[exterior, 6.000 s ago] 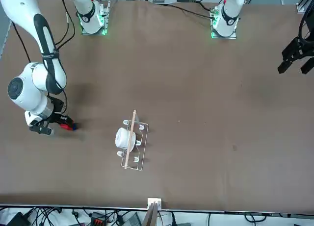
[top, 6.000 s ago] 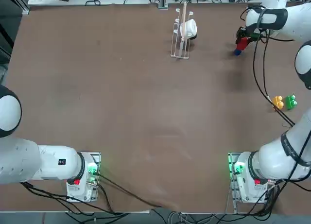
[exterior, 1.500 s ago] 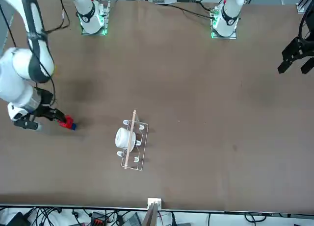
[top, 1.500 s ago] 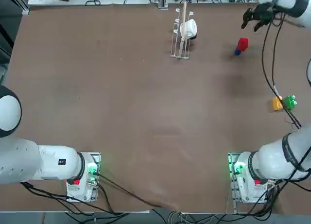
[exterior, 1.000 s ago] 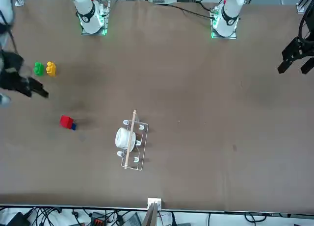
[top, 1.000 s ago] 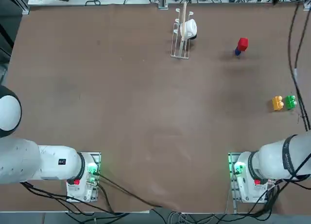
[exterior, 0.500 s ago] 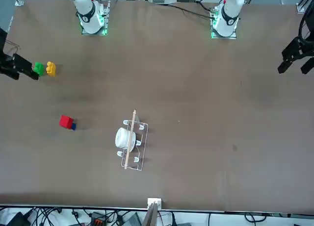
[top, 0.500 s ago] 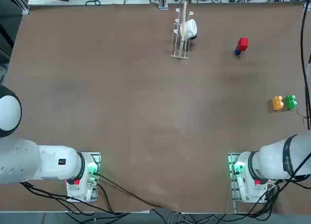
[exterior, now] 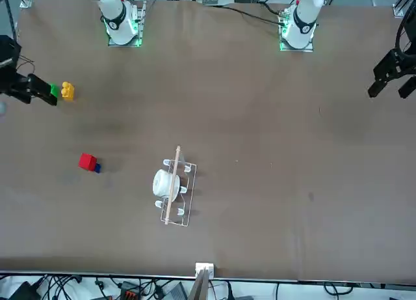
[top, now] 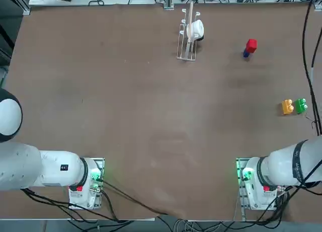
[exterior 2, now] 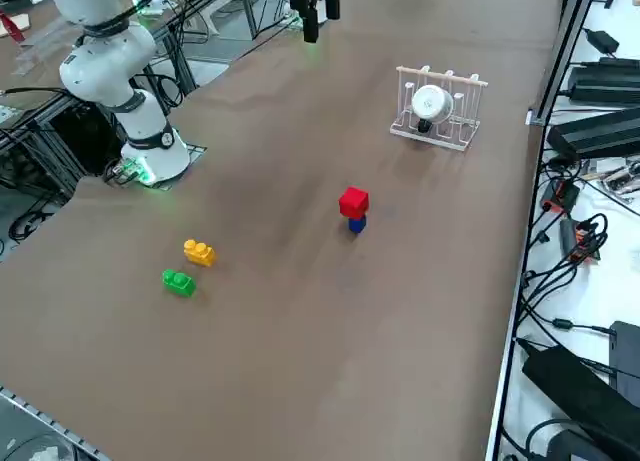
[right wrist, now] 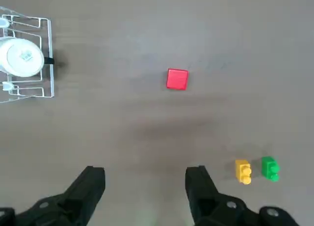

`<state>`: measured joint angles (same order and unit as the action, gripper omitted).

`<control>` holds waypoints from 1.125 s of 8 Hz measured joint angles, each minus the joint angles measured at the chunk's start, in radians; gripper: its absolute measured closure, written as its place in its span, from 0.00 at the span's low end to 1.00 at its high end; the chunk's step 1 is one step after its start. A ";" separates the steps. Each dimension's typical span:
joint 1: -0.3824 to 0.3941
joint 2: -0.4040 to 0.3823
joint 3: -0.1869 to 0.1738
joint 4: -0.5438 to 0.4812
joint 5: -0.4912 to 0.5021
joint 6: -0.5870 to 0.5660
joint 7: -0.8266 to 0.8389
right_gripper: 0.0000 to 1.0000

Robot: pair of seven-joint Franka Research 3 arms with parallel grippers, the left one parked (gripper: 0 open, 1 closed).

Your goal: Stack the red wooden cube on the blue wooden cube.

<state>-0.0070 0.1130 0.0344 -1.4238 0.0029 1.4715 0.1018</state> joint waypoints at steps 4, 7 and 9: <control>-0.033 -0.013 0.032 -0.014 -0.003 0.006 0.004 0.00; -0.033 -0.014 0.041 -0.014 -0.003 0.008 0.006 0.00; -0.033 -0.014 0.043 -0.014 -0.003 0.008 0.007 0.00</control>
<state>-0.0396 0.0993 0.0770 -1.4382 0.0003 1.4797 0.1083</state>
